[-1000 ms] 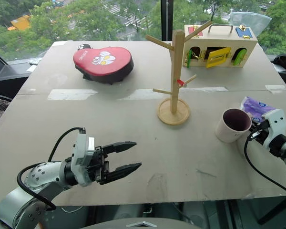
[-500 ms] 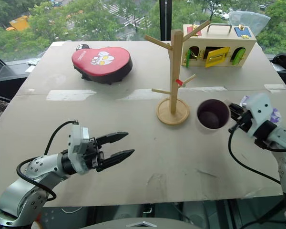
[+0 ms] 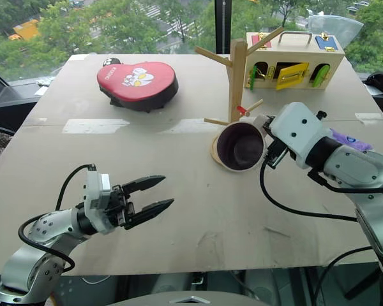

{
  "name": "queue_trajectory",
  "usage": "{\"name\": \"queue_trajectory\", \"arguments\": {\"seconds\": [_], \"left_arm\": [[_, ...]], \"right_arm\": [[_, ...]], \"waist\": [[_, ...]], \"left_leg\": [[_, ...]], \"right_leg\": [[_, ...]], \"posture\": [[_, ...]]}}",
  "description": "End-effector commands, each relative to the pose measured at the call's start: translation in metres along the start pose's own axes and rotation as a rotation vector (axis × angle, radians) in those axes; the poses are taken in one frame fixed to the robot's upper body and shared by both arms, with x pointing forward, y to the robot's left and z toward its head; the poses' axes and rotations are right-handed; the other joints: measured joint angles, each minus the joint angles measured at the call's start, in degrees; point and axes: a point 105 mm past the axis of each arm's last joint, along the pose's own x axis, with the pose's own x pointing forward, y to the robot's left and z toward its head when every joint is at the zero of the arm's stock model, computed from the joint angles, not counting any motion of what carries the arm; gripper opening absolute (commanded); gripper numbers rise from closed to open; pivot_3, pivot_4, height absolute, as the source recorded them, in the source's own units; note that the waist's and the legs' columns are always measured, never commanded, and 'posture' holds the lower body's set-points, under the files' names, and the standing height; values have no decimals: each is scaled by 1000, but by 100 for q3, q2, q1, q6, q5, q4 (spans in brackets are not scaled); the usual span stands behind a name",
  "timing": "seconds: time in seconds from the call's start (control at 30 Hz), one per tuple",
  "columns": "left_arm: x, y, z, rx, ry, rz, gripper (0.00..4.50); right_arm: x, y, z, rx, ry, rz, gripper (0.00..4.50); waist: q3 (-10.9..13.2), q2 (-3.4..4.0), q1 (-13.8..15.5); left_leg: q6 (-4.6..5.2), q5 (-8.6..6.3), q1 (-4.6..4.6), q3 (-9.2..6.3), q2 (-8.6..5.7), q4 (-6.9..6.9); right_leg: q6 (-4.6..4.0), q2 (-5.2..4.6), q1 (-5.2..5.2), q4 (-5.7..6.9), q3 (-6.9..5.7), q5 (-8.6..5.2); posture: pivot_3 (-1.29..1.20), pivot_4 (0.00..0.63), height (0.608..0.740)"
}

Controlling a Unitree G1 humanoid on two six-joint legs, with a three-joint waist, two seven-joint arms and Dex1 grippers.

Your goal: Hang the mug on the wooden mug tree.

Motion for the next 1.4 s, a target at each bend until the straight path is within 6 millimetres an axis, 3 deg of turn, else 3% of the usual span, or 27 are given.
{"name": "queue_trajectory", "arguments": {"seconds": [0.03,0.2,0.4,0.67,0.77,0.93,1.13,1.27,1.4], "left_arm": [[1,-3,4,21,-21,-2,3241],[1,-2,3,22,-37,41,3241],[-6,-6,15,62,-232,106,3241],[-20,-16,33,70,-364,86,3241],[-19,-19,43,65,-380,75,3241],[-14,-17,52,46,-372,68,3241],[2,-16,57,7,-338,51,3241],[4,-18,55,-6,-288,73,3241],[-6,-18,37,-10,-180,119,3241]], "right_arm": [[3,-12,16,-50,-24,-43,79],[14,-15,23,-46,-26,-30,79],[38,-22,26,-45,13,-45,79],[69,-21,-6,-87,142,-11,79],[67,-19,-11,15,135,23,865],[39,-37,-21,72,126,-30,3300],[-12,-37,-44,228,81,28,3300],[-40,-26,-81,309,120,19,3300],[-67,-5,-123,400,173,-8,3300]], "waist": [[0,-1,-2],[2,-2,-6],[3,-5,-14],[3,-8,-42],[2,-13,-42],[2,-14,17],[4,-17,13],[4,-17,-2],[5,-14,-3]], "left_leg": [[0,0,0,0,0,0],[0,0,0,1,0,-1],[1,0,0,0,-1,0],[1,0,-2,0,-1,0],[1,0,-2,-3,-2,0],[2,0,-2,-4,-3,1],[3,-1,-4,-14,-7,1],[4,-1,0,-11,-6,-1],[3,0,9,-6,1,-3]], "right_leg": [[0,0,0,0,-1,0],[1,0,0,0,-4,1],[17,-1,-1,1,-3,10],[-1,-3,-8,1,-5,1],[0,-2,-7,2,-8,1],[17,-3,2,2,-11,12],[19,0,14,-6,-19,13],[20,3,15,-6,-13,13],[20,22,14,-1,-9,11]], "posture": [[0,150,733],[0,150,733],[0,150,733],[0,150,733],[0,150,733],[0,150,733],[0,150,733],[0,150,733],[0,150,733]]}}
